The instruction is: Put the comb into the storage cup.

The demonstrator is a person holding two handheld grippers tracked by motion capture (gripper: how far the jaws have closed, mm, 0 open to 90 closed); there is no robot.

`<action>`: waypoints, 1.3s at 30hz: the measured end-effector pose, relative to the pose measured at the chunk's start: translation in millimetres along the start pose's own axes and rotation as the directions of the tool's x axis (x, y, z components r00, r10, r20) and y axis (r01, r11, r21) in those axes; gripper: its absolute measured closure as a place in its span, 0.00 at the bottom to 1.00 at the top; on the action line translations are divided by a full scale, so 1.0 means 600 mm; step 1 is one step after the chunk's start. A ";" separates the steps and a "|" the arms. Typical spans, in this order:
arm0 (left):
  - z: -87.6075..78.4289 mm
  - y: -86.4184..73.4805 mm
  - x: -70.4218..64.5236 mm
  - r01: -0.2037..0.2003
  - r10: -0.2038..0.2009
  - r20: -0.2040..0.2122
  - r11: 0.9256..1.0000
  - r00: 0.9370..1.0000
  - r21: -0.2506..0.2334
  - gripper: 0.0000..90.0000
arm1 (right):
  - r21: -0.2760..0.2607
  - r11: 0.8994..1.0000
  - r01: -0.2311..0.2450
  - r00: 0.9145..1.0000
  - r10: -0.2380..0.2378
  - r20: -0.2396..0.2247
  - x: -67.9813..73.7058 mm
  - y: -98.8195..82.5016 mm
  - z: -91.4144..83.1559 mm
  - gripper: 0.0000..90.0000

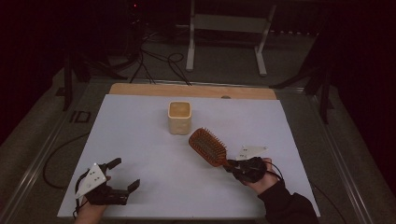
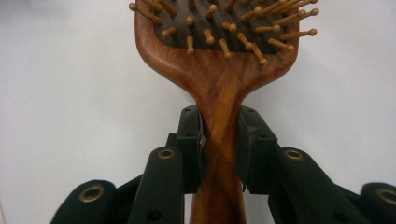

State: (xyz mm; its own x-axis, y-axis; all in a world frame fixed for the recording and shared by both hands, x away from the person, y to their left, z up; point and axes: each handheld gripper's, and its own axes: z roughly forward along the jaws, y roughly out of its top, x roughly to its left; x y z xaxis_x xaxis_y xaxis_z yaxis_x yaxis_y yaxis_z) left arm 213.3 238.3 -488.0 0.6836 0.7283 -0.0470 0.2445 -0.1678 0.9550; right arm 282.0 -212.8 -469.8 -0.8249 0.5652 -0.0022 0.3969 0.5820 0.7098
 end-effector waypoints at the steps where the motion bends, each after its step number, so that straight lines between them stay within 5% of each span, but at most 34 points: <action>1: 0.003 0.007 -0.002 -0.004 0.004 -0.002 1.000 1.000 0.007 0.00 | -0.003 1.000 0.005 1.000 -0.005 0.002 0.001 0.000 0.001 0.81; 8: 0.032 0.062 -0.017 -0.015 0.014 0.008 0.999 1.000 0.039 0.00 | -0.031 0.999 0.008 1.000 -0.007 0.019 0.004 0.001 -0.002 0.81; 17: 0.087 0.122 -0.027 0.067 -0.072 0.072 0.996 0.995 0.064 0.00 | -0.065 0.998 0.012 0.999 -0.009 0.045 0.004 0.000 -0.013 0.81; 25: 0.131 0.169 -0.040 0.088 -0.094 0.127 0.995 0.987 0.055 0.00 | -0.085 0.996 0.027 0.997 -0.020 0.080 0.005 0.002 -0.020 0.81; 31: 0.162 0.196 -0.048 0.150 -0.152 0.169 0.988 0.974 0.028 0.00 | -0.110 0.993 0.029 0.996 -0.019 0.090 0.008 0.004 -0.024 0.81; 35: 0.187 0.209 -0.055 0.210 -0.218 0.219 0.976 0.951 0.062 0.00 | -0.124 0.992 0.032 0.996 -0.020 0.092 0.008 0.007 -0.030 0.81; 39: 0.213 0.213 -0.066 0.250 -0.261 0.240 0.965 0.935 0.075 0.00 | -0.133 0.990 0.045 0.994 -0.031 0.104 0.010 0.009 -0.032 0.81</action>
State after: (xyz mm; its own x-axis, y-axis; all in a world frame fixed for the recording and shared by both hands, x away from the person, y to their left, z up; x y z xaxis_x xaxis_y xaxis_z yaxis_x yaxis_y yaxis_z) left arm 305.6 103.3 -401.6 0.7405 0.5655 -0.3631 0.4586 -0.0303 0.8881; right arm 271.6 -217.5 -452.2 -0.7905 0.6046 -0.0974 0.3027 0.5240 0.7961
